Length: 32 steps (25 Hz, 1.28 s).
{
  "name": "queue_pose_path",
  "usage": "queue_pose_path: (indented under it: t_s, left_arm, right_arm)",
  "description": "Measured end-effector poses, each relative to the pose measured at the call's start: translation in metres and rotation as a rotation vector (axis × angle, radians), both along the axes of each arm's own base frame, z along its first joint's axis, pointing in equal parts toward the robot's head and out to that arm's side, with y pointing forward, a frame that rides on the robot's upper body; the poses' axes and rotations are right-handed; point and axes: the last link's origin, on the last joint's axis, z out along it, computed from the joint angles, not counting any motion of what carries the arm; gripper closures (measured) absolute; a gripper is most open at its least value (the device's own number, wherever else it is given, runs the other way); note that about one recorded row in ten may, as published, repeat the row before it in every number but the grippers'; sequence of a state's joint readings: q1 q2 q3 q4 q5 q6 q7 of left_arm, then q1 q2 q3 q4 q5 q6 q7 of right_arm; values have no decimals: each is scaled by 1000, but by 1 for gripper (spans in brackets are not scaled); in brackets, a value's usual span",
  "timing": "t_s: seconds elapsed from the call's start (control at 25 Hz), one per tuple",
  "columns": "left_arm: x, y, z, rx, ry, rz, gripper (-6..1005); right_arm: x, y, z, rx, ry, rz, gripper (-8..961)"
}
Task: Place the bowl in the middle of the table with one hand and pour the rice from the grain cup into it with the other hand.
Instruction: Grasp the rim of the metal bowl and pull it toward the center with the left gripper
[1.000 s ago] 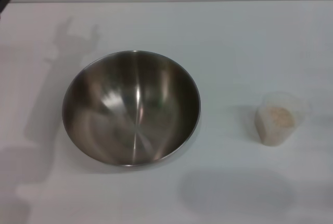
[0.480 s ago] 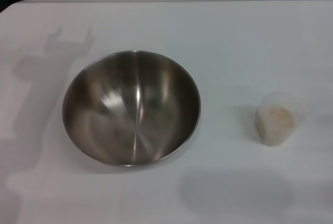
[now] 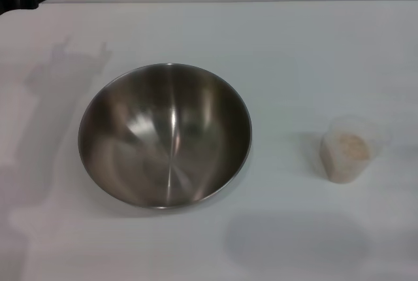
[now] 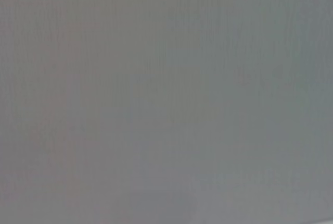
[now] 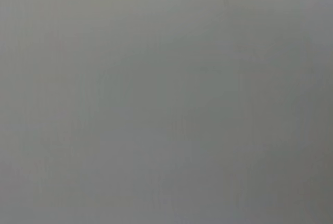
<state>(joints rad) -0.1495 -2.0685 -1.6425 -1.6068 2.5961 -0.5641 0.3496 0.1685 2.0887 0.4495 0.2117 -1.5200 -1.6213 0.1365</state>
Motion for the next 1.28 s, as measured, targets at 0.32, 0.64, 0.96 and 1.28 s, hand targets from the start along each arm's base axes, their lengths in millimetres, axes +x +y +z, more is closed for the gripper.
queue_pose_path:
  t_s: [0.32, 0.64, 0.96, 1.28]
  left_arm:
    - [9, -6, 2, -148, 194, 68, 204]
    - [33, -26, 10, -274, 239, 96, 212]
    - [45, -35, 4, -375, 263, 116, 205]
    - [45, -36, 2, -471, 201, 111, 204]
  right_arm:
    - [-1, 2, 0, -1, 0, 6, 114]
    - [-2, 4, 0, -4, 0, 10, 114]
    - [-2, 7, -1, -11, 4, 11, 115]
    - [-2, 8, -2, -19, 8, 6, 115]
